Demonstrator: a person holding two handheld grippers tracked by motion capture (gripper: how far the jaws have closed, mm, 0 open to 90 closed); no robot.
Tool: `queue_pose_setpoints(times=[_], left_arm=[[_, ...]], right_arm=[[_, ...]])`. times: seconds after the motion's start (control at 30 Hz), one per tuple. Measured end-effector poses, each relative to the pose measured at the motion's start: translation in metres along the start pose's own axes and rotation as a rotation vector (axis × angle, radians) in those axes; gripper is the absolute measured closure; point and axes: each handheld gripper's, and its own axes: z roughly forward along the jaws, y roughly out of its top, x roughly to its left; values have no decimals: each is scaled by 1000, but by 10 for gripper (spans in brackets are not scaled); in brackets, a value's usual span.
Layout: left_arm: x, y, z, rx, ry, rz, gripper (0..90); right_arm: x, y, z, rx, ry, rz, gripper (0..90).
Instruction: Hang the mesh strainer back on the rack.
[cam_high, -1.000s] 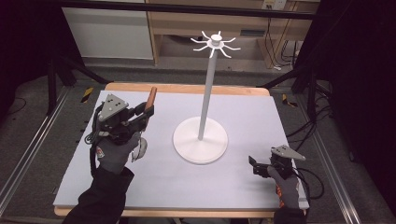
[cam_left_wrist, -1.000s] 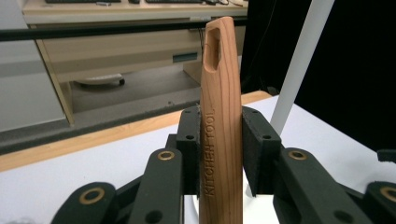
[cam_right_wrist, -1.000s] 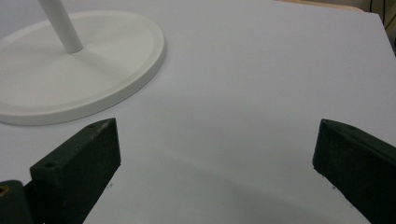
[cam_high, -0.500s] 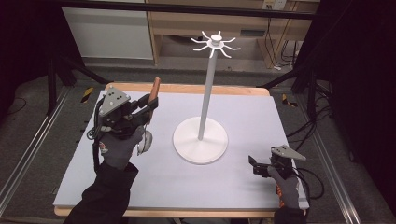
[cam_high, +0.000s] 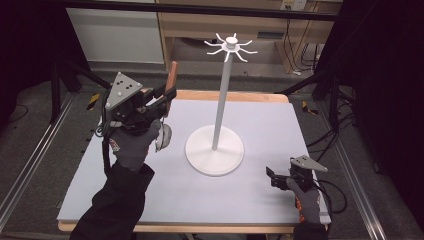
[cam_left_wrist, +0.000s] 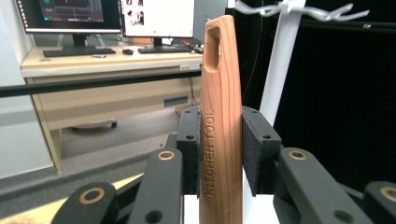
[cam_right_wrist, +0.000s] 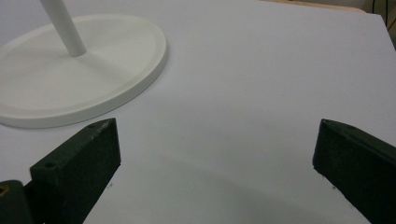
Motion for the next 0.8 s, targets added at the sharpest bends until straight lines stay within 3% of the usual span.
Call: queue_pose_setpoints(times=[0.1, 0.4, 0.8], left_arm=[[-1, 4, 4, -12, -9, 18, 701], [-12, 12, 7, -4, -30, 17, 701], [-29, 28, 21, -3, -54, 64, 701]], right_arm=[[0, 0, -1, -1, 3, 6, 13], [0, 0, 0, -1, 3, 2, 13], [0, 0, 0, -5, 8, 8, 13]])
